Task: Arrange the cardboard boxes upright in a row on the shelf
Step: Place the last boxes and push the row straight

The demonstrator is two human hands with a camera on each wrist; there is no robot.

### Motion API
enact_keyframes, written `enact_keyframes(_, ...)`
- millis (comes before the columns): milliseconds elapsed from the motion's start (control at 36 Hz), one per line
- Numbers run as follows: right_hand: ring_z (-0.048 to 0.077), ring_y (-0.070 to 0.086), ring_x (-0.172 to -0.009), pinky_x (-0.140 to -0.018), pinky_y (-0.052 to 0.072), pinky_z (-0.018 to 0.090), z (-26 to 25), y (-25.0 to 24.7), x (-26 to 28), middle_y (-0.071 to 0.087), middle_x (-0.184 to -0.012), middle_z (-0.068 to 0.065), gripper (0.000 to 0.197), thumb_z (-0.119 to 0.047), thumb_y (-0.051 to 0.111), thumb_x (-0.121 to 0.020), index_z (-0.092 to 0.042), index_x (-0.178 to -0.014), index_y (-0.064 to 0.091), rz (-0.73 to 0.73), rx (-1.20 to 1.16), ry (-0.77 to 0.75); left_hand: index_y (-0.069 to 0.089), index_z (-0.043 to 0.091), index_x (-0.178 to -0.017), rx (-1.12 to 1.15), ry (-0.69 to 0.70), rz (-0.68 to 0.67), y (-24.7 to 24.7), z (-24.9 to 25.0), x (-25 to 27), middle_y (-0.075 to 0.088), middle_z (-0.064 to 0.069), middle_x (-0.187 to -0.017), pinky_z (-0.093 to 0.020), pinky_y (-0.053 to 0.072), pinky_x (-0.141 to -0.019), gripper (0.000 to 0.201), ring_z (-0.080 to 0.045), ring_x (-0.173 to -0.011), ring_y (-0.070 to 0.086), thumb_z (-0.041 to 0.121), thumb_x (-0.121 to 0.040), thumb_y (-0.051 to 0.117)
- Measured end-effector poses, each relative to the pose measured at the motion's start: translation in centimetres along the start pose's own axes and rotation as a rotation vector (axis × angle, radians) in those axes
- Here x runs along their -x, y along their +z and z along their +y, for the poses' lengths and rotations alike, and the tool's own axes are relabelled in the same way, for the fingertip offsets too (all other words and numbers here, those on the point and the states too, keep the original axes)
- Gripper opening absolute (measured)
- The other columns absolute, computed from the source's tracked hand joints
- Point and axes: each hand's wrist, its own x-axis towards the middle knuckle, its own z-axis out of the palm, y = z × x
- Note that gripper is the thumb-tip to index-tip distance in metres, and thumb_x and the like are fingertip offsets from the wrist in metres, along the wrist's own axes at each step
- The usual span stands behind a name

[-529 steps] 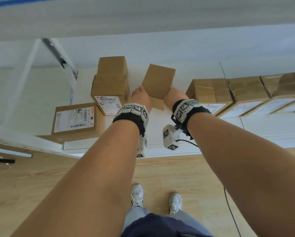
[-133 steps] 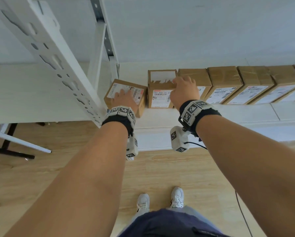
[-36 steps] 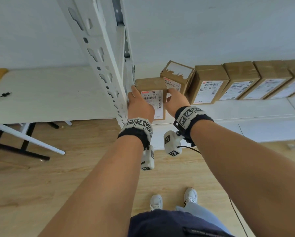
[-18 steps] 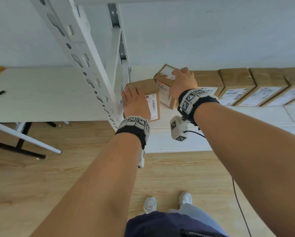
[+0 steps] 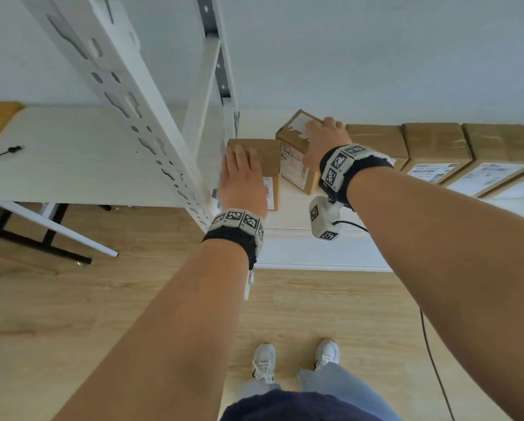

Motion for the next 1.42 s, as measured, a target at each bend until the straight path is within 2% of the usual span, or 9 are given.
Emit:
enact_keyframes(139,0.033,0.04,-0.12,-0.098,0.043,0.044,0.2,-0.2,0.2,0.041,-0.128,0.014,0.053,-0.011,0.061,-0.081,-0.013,-0.131,0.043,-0.019,-0.018,-0.015,0.017,0.0,-0.148,-0.008,-0.056,0.007,0.0,0.2,0.1,0.018,-0.026,-0.155,-0.044,0.018,-0.12,0.074,-0.04,-0.146,0.016,0.016,-0.088,0.057)
enact_keyframes(306,0.033,0.037,-0.124,-0.097,0.044,0.042,1.2,-0.2,0.8,0.037,-0.134,0.013,0.063,-0.008,0.064,-0.078,-0.015,-0.135,0.039,-0.036,-0.048,-0.065,0.018,-0.002,-0.147,0.005,-0.106,0.0,0.0,-0.2,-0.6,0.018,-0.027,-0.154,-0.044,0.018,-0.12,0.073,-0.041,-0.145,0.016,0.016,-0.088,0.057)
enact_keyframes(444,0.029,0.039,-0.124,-0.084,0.041,0.033,2.1,-0.5,1.2,0.038,-0.135,0.01,0.064,0.002,0.059,-0.076,-0.019,-0.133,0.041,-0.053,-0.081,-0.128,0.018,-0.002,-0.147,0.008,-0.07,0.007,0.0,0.4,-1.5,0.017,-0.027,-0.154,-0.044,0.014,-0.121,0.068,-0.041,-0.145,0.014,0.02,-0.093,0.052)
enact_keyframes(639,0.026,0.039,-0.125,-0.089,0.045,0.034,2.6,-0.7,1.7,0.037,-0.139,0.006,0.068,0.007,0.059,-0.074,-0.02,-0.133,0.041,-0.062,-0.107,-0.158,0.019,-0.002,-0.147,0.046,-0.045,0.026,0.1,1.6,-2.9,0.017,-0.027,-0.154,-0.045,0.013,-0.121,0.064,-0.041,-0.146,0.013,0.011,-0.093,0.049)
enact_keyframes(778,0.024,0.039,-0.126,-0.085,0.042,0.03,3.2,-0.9,1.9,0.037,-0.141,0.004,0.068,0.009,0.059,-0.075,-0.02,-0.133,0.042,-0.066,-0.132,-0.169,0.014,-0.002,-0.149,0.074,-0.02,0.011,0.2,1.9,-3.6,0.012,-0.027,-0.156,-0.045,0.009,-0.122,0.067,-0.041,-0.147,0.007,0.008,-0.093,0.049)
enact_keyframes(889,0.024,0.037,-0.13,-0.094,0.042,0.033,3.2,-0.7,2.1,0.035,-0.144,0.005,0.068,0.009,0.058,-0.075,-0.02,-0.135,0.042,-0.064,-0.138,-0.176,0.015,0.0,-0.149,0.125,-0.026,-0.001,-0.2,1.8,-3.4,0.01,-0.024,-0.157,-0.043,0.007,-0.122,0.074,-0.039,-0.148,0.005,0.009,-0.089,0.057)
enact_keyframes(1055,0.029,0.022,-0.141,-0.107,0.038,0.041,3.2,-0.3,2.7,0.021,-0.152,0.009,0.08,0.005,0.059,-0.075,-0.019,-0.146,0.031,-0.055,-0.116,-0.143,0.027,0.011,-0.148,0.179,0.059,0.029,-1.2,1.7,-2.8,0.017,-0.014,-0.158,-0.042,0.014,-0.121,0.062,-0.032,-0.148,0.012,0.014,-0.091,0.054)
enact_keyframes(1194,0.029,0.017,-0.144,-0.109,0.033,0.041,3.6,0.5,3.1,0.019,-0.154,0.008,0.081,0.011,0.052,-0.078,-0.025,-0.147,0.029,-0.007,-0.035,-0.177,0.024,0.013,-0.15,0.207,0.082,-0.005,-1.0,1.9,-2.6,0.017,-0.012,-0.159,-0.042,0.012,-0.122,0.06,-0.03,-0.149,0.01,0.011,-0.095,0.048)
enact_keyframes(1417,0.027,0.008,-0.148,-0.113,0.031,0.044,3.9,1.2,2.3,0.007,-0.159,0.007,0.094,0.014,0.052,-0.076,-0.03,-0.152,0.016,0.001,0.039,-0.194,0.022,0.016,-0.152,0.215,0.058,0.005,-0.5,2.2,-2.8,0.014,-0.011,-0.161,-0.042,0.008,-0.122,0.064,-0.03,-0.15,0.007,0.007,-0.095,0.048)
